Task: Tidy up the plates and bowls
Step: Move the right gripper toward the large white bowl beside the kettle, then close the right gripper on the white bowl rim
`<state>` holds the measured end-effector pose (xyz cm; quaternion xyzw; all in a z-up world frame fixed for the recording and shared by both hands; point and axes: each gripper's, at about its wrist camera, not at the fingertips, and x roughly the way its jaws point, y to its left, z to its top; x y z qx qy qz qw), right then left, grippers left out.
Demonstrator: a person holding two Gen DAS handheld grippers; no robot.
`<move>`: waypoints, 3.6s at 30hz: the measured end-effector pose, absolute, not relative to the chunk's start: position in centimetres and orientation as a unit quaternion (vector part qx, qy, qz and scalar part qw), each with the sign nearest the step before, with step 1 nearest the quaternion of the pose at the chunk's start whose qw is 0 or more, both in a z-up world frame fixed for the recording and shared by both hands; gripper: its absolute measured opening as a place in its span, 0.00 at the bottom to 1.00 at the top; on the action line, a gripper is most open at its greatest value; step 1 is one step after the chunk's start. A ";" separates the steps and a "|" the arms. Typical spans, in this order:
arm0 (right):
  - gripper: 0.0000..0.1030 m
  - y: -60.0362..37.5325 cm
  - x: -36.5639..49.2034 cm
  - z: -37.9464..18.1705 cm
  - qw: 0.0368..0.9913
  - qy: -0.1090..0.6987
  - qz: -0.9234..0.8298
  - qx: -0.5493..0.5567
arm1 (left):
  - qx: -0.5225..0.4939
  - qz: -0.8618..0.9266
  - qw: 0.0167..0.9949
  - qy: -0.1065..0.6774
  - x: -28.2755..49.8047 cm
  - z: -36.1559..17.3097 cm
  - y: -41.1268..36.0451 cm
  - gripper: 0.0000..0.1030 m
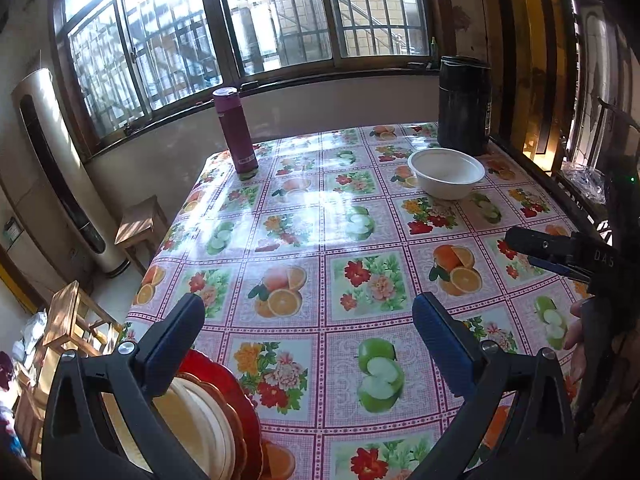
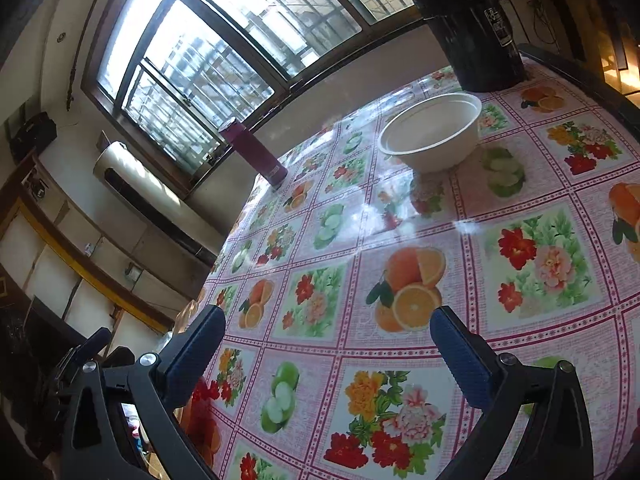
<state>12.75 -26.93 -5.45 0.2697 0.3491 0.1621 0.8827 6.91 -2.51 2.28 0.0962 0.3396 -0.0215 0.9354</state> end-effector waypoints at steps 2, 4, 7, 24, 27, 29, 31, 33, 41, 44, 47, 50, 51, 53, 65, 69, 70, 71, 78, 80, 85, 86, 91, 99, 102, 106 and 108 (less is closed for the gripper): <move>1.00 -28.4 12.9 -5.5 0.886 0.342 0.150 0.277 | 0.101 -0.028 0.933 0.346 7.6 2.1 -3.5 1.00; 1.00 -29.8 13.0 -5.8 0.887 0.334 0.139 0.286 | 0.105 -0.035 0.930 0.351 8.3 1.9 -4.6 1.00; 1.00 -32.0 13.3 -6.8 0.886 0.322 0.125 0.310 | 0.112 -0.045 0.924 0.363 9.2 1.5 -6.1 1.00; 1.00 -41.2 17.2 -6.4 0.884 0.250 0.087 0.386 | 0.098 -0.116 0.895 0.420 17.0 2.8 -12.1 1.00; 1.00 -43.0 18.4 -5.4 0.875 0.236 0.106 0.409 | 0.097 -0.128 0.881 0.445 18.7 5.7 -11.9 1.00; 1.00 -44.2 19.0 -4.5 0.859 0.231 0.112 0.442 | 0.087 -0.128 0.885 0.440 19.1 9.4 -11.3 1.00; 1.00 -44.7 19.7 -2.6 0.848 0.221 0.129 0.464 | 0.069 -0.126 0.896 0.420 19.2 13.9 -10.5 1.00; 1.00 -44.6 20.4 -0.2 0.845 0.213 0.137 0.471 | 0.061 -0.124 0.909 0.393 19.0 18.4 -10.2 1.00; 1.00 -43.1 22.1 4.5 0.851 0.155 0.159 0.475 | 0.010 -0.125 0.952 0.281 20.2 27.8 -11.4 1.00; 1.00 -42.7 23.7 3.0 0.849 0.162 0.158 0.479 | 0.003 -0.119 0.947 0.297 23.3 24.3 -12.6 1.00; 1.00 -42.7 25.8 0.2 0.840 0.189 0.161 0.483 | 0.001 -0.115 0.923 0.368 27.4 18.0 -14.0 1.00; 1.00 -43.3 27.7 -2.2 0.825 0.218 0.158 0.497 | -0.015 -0.112 0.894 0.434 30.9 11.0 -14.6 1.00; 1.00 -43.2 28.3 -2.7 0.823 0.226 0.164 0.495 | -0.018 -0.112 0.883 0.455 31.9 8.8 -14.8 1.00; 1.00 -43.5 29.3 -4.3 0.816 0.240 0.156 0.502 | -0.031 -0.110 0.864 0.490 33.5 4.8 -15.1 1.00; 0.97 -42.7 33.5 -11.0 0.786 0.309 0.137 0.518 | -0.055 -0.107 0.823 0.556 37.5 -4.3 -16.8 1.00; 0.90 -42.1 33.8 -11.7 0.784 0.318 0.133 0.517 | -0.057 -0.108 0.816 0.565 38.0 -5.2 -17.3 1.00; 0.86 -41.9 33.9 -11.9 0.782 0.323 0.132 0.516 | -0.058 -0.108 0.813 0.569 38.0 -5.4 -17.4 1.00; 0.84 -41.6 34.1 -12.1 0.780 0.328 0.132 0.516 | -0.058 -0.107 0.813 0.570 38.1 -5.5 -17.4 1.00; 0.82 -40.7 34.4 -12.4 0.784 0.337 0.119 0.507 | -0.069 -0.109 0.799 0.588 38.5 -6.5 -18.0 1.00; 0.82 -40.7 34.4 -12.1 0.786 0.332 0.115 0.508 | -0.076 -0.108 0.797 0.590 38.7 -6.7 -18.1 1.00; 0.82 -41.2 34.6 -12.2 0.786 0.334 0.106 0.509 | -0.067 -0.084 0.802 0.588 39.1 -7.1 -18.3 1.00; 0.82 -41.2 34.6 -12.2 0.786 0.334 0.108 0.509 | -0.064 -0.080 0.804 0.585 39.2 -7.2 -18.3 1.00; 0.62 -41.1 34.7 -11.9 0.796 0.334 0.102 0.494 | -0.047 -0.068 0.810 0.580 39.5 -7.4 -18.1 0.99; 0.50 -40.9 34.6 -11.5 0.807 0.334 0.092 0.478 | -0.061 -0.075 0.807 0.582 39.4 -7.8 -17.3 0.52; 0.47 -40.9 34.7 -11.6 0.810 0.339 0.083 0.471 | -0.065 -0.081 0.812 0.574 39.2 -7.4 -17.4 0.47; 0.38 -41.0 34.7 -11.8 0.813 0.341 0.074 0.467 | -0.062 -0.092 0.812 0.573 39.1 -7.2 -17.8 0.38; 0.32 -41.0 34.7 -11.8 0.816 0.342 0.065 0.462 | -0.051 -0.097 0.815 0.569 39.0 -7.1 -18.2 0.30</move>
